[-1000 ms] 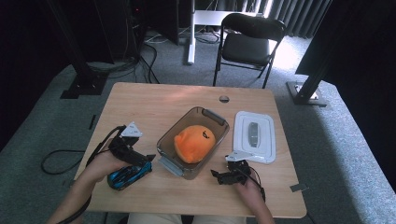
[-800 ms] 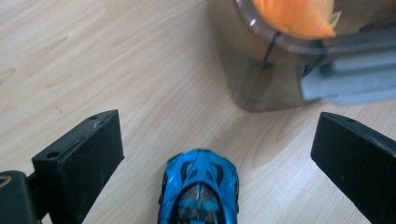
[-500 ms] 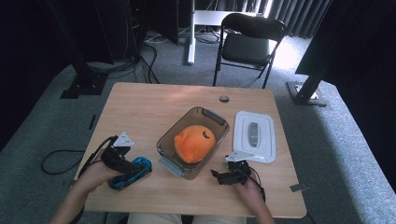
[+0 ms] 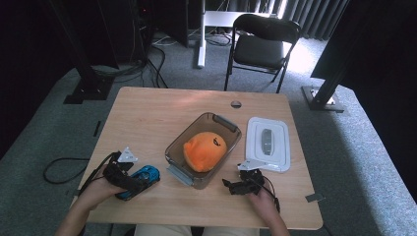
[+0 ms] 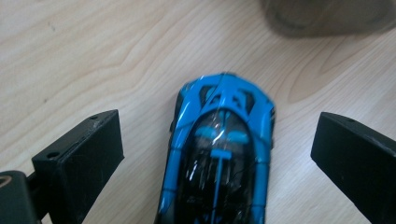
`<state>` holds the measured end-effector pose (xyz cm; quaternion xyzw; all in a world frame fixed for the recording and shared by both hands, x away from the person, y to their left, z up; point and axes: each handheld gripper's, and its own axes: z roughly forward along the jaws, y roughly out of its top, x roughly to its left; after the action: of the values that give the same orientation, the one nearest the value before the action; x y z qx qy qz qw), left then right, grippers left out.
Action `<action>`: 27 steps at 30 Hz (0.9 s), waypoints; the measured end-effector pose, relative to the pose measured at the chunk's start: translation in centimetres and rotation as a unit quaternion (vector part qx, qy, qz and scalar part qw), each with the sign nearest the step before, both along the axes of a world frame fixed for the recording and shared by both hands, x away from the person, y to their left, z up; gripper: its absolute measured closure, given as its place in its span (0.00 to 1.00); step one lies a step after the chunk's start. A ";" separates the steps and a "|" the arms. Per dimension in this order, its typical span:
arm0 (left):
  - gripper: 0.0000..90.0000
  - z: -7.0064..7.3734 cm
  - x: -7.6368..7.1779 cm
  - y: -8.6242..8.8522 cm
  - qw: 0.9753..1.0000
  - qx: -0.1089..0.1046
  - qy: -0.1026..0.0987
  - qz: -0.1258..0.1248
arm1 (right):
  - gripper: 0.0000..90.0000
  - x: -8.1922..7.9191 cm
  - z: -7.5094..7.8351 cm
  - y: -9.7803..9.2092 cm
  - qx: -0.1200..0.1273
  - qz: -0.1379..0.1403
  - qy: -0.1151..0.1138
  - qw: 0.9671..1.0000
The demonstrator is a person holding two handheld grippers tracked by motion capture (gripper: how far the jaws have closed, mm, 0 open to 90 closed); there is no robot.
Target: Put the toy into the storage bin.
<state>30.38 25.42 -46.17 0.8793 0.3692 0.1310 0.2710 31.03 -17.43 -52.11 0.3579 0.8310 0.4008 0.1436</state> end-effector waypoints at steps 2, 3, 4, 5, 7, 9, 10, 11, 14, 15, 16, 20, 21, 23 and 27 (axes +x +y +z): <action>0.03 -0.5 -0.1 0.3 1.000 0.003 0.004 0.003 | 0.14 0.0 0.0 0.0 0.000 0.000 0.000 1.000; 0.03 -0.6 -0.1 0.4 1.000 0.004 0.005 0.003 | 0.14 0.0 0.0 0.0 0.000 0.000 0.000 1.000; 0.03 -0.8 -0.2 0.4 1.000 0.002 0.008 0.005 | 0.14 0.0 0.0 0.0 -0.001 0.000 0.001 1.000; 0.03 -0.9 -0.2 0.5 1.000 0.006 0.008 0.005 | 0.14 0.0 0.0 0.0 -0.001 0.001 0.001 1.000; 0.03 -1.2 -0.2 0.6 1.000 0.007 0.008 0.009 | 0.14 0.0 -0.1 0.1 -0.001 0.001 0.001 1.000; 0.03 -1.3 -0.2 0.7 1.000 0.008 0.008 0.011 | 0.14 0.0 -0.1 0.1 -0.002 0.001 0.001 1.000; 0.03 -1.4 -0.1 0.7 1.000 0.011 0.010 0.012 | 0.14 0.0 -0.1 0.1 -0.003 0.001 0.001 1.000; 0.03 -1.5 -0.1 0.6 1.000 0.008 0.012 0.012 | 0.14 0.0 -0.2 0.2 -0.004 0.001 0.002 1.000; 0.03 -1.9 0.0 0.4 1.000 0.016 0.016 0.009 | 0.14 0.0 -0.3 0.2 -0.005 0.002 0.004 1.000; 0.03 -2.0 0.0 0.3 1.000 0.017 0.017 0.009 | 0.14 0.0 -0.3 0.2 -0.005 0.002 0.003 1.000; 0.03 -2.1 0.0 0.2 1.000 0.022 0.016 0.007 | 0.14 0.0 -0.3 0.2 -0.005 0.002 0.003 1.000; 0.03 -2.6 0.1 -0.2 0.999 0.040 0.011 0.014 | 0.14 0.0 -0.3 0.1 -0.004 -0.001 0.004 1.000; 0.03 -2.6 0.1 -0.2 0.999 0.041 0.012 0.010 | 0.14 0.0 -0.3 0.1 -0.004 -0.001 0.003 1.000; 0.03 -2.8 0.0 -0.3 0.999 0.037 0.015 0.010 | 0.14 0.0 -0.4 0.1 -0.003 0.000 0.004 1.000; 0.03 -3.1 -0.2 -0.2 0.999 0.046 0.020 0.003 | 0.14 0.0 -0.3 0.0 -0.003 0.000 0.003 1.000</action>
<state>30.14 25.26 -49.32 0.8920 0.3710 0.1311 0.2224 31.04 -17.39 -52.43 0.3589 0.8325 0.3975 0.1422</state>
